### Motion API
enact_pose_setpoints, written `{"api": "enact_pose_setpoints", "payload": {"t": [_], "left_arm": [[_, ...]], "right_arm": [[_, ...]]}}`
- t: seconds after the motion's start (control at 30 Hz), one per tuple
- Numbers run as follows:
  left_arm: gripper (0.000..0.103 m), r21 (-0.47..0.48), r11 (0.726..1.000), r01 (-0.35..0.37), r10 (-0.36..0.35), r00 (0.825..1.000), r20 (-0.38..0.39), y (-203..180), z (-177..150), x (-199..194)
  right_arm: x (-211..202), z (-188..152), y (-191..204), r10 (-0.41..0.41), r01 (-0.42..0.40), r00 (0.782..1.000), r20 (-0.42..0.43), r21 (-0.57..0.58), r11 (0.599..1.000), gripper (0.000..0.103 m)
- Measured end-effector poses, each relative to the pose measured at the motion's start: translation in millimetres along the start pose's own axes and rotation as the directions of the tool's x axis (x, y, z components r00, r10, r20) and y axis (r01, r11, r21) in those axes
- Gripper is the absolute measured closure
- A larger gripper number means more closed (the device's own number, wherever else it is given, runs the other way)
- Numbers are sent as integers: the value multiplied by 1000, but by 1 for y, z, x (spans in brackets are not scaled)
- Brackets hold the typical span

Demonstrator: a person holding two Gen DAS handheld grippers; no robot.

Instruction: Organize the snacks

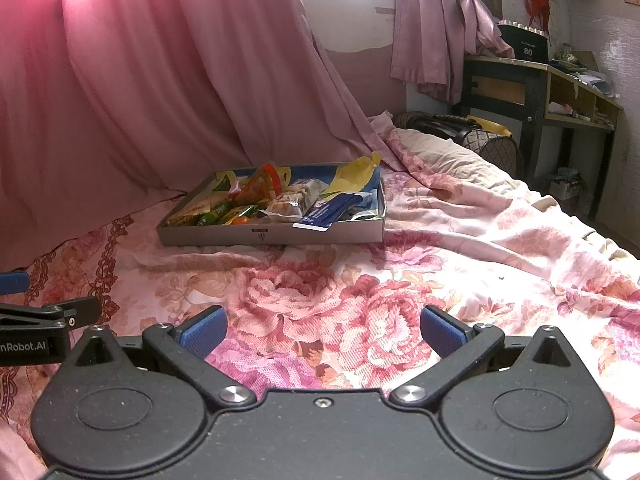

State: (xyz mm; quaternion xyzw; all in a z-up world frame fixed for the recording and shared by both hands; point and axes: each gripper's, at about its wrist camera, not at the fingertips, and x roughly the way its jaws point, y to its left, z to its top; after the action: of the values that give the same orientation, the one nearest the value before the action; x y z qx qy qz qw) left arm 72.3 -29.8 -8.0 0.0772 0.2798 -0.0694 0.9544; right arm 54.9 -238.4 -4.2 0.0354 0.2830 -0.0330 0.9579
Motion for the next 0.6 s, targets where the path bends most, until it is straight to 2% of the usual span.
{"api": "enact_pose_setpoints", "payload": {"t": [0.6], "left_arm": [[0, 0, 1000, -1, 1, 1000, 0, 0, 1, 0]], "right_arm": [[1, -4, 1, 2, -2, 1000, -6, 0, 1000, 1]]}}
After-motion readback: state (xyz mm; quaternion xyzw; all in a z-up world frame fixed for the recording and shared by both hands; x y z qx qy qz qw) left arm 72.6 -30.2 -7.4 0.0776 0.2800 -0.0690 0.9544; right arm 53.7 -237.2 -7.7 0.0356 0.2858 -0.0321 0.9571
